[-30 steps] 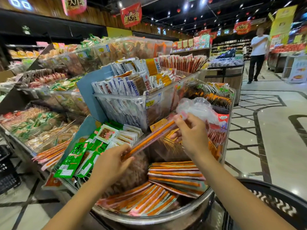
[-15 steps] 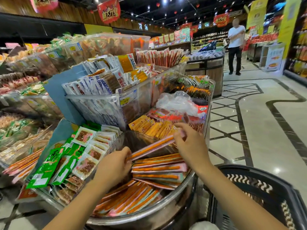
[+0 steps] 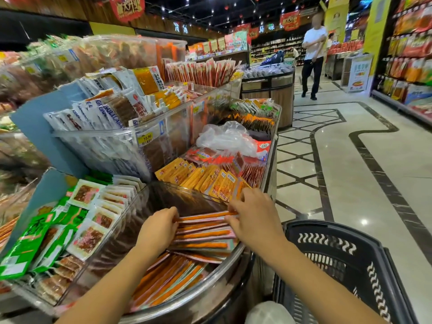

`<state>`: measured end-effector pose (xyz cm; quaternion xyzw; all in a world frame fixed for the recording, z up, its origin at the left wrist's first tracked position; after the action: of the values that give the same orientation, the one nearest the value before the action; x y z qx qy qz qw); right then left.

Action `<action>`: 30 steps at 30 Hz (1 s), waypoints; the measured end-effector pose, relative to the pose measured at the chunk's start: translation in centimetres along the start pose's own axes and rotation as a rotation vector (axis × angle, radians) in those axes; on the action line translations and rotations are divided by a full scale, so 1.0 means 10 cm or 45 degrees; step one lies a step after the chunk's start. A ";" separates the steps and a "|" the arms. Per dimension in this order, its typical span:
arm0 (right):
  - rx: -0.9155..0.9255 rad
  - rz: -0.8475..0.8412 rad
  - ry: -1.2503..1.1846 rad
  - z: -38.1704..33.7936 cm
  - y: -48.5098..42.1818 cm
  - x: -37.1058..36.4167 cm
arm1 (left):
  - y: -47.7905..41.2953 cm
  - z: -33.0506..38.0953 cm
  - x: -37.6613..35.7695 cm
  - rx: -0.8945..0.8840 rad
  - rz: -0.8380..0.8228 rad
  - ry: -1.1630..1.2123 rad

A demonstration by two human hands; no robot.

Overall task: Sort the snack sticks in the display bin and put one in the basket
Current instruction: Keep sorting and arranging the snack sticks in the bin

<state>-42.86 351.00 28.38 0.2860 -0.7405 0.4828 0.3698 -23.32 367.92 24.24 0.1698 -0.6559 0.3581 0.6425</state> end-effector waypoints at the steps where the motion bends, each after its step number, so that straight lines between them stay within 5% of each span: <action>1: -0.004 0.005 0.027 0.00 0.00 -0.02 | 0.00 -0.01 -0.03 -0.001 -0.023 0.008; 8: -0.011 -0.025 0.088 -0.04 -0.01 -0.07 | 0.06 -0.02 0.04 -0.084 -0.116 0.130; 19: 0.232 -0.017 -0.091 -0.81 -0.11 -0.18 | 0.49 -0.65 0.95 -0.136 0.533 0.188; 27: 0.573 -0.709 -0.252 -1.54 -0.16 -0.71 | 0.72 -1.18 0.71 0.085 0.335 0.217; 30: 0.691 -0.807 -0.166 -1.76 -0.18 -0.89 | 0.72 -1.19 0.68 0.124 0.365 0.265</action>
<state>-31.64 367.26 26.50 0.6166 -0.4836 0.5036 0.3637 -20.42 382.62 28.04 0.0677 -0.5851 0.4930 0.6403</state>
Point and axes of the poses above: each hand's wrist, its own y-axis away from the middle knuckle, its own x-axis out of the back of the hand, z = x × y, the point moved 2 cm from there along -y, towards the middle knuckle, and after that the axes turned 1 degree about -y, right-handed, at the moved point
